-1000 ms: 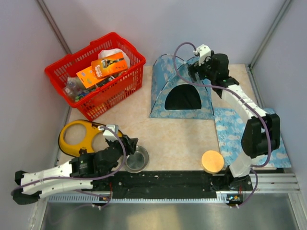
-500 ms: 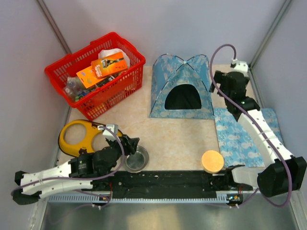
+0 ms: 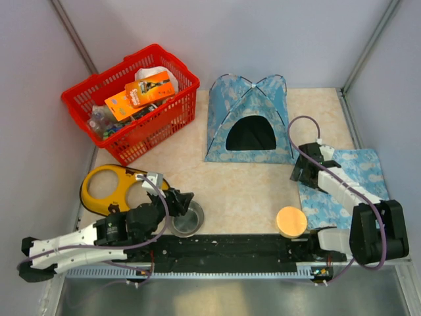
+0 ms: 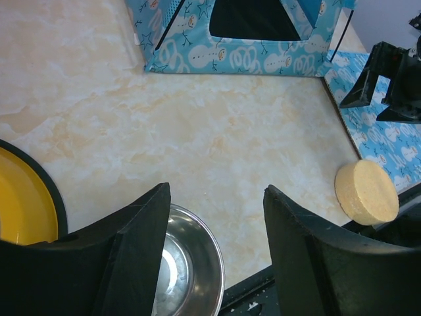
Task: Set up the pet tent
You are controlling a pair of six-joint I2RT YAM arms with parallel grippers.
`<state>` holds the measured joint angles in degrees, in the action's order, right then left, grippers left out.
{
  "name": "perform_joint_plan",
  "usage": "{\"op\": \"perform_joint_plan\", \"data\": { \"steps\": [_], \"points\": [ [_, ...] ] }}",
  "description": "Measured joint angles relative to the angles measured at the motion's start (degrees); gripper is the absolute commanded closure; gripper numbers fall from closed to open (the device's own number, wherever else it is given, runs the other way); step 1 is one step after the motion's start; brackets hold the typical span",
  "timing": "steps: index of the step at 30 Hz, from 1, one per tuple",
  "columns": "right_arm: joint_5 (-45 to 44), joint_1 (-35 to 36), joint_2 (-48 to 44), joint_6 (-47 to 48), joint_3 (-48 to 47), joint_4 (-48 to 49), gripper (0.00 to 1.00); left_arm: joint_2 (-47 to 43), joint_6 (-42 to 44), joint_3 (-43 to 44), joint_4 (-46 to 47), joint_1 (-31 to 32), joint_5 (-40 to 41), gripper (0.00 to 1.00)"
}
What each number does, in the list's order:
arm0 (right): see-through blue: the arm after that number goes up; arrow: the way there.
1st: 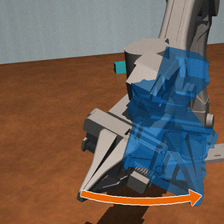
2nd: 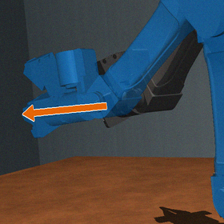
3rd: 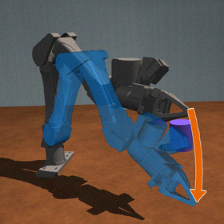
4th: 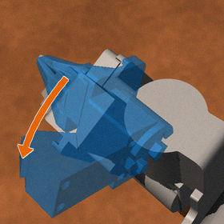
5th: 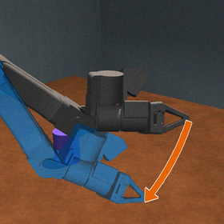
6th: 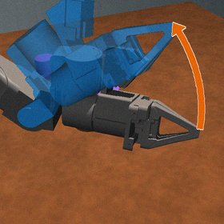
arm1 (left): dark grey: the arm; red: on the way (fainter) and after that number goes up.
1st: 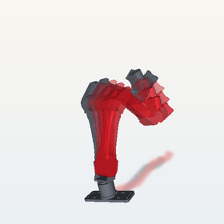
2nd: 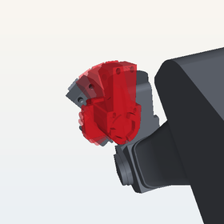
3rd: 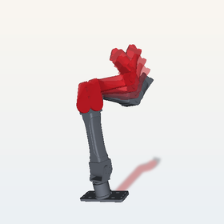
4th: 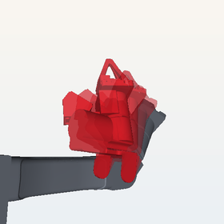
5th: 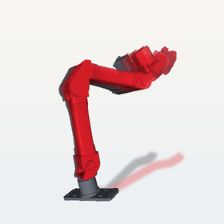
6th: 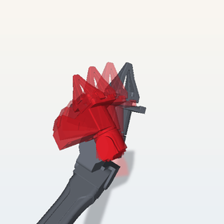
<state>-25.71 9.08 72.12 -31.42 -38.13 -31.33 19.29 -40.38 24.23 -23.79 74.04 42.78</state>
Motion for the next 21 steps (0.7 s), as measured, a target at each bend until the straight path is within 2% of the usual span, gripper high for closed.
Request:
{"op": "perform_joint_plan", "data": {
  "steps": [8, 14, 17, 19, 21],
  "points": [
    [3.85, 0.0, -1.11, 2.29, 1.73, 3.08, 0.04, -4.13, -0.26, -1.44, 0.22, 0.0, -0.9, 0.36],
    [3.98, -0.04, 5.62, 3.41, -0.09, 4.33, 0.06, -5.92, -0.26, -1.44, 0.13, 0.0, -0.72, 0.36],
    [4.35, -0.72, 9.55, 3.91, -3.45, 4.72, 0.18, -6.05, -0.22, -1.44, -0.07, 0.0, -0.59, 0.36],
    [5.14, -1.66, 12.11, 4.22, -5.68, 5.38, 0.35, -6.08, -0.22, -1.44, -0.22, 0.02, -0.48, 0.36],
    [6.27, -3.45, 12.96, 4.39, -6.23, 6.01, 0.61, -6.08, -0.22, -1.44, -0.24, 0.02, -0.42, 0.36]
  ]
}}
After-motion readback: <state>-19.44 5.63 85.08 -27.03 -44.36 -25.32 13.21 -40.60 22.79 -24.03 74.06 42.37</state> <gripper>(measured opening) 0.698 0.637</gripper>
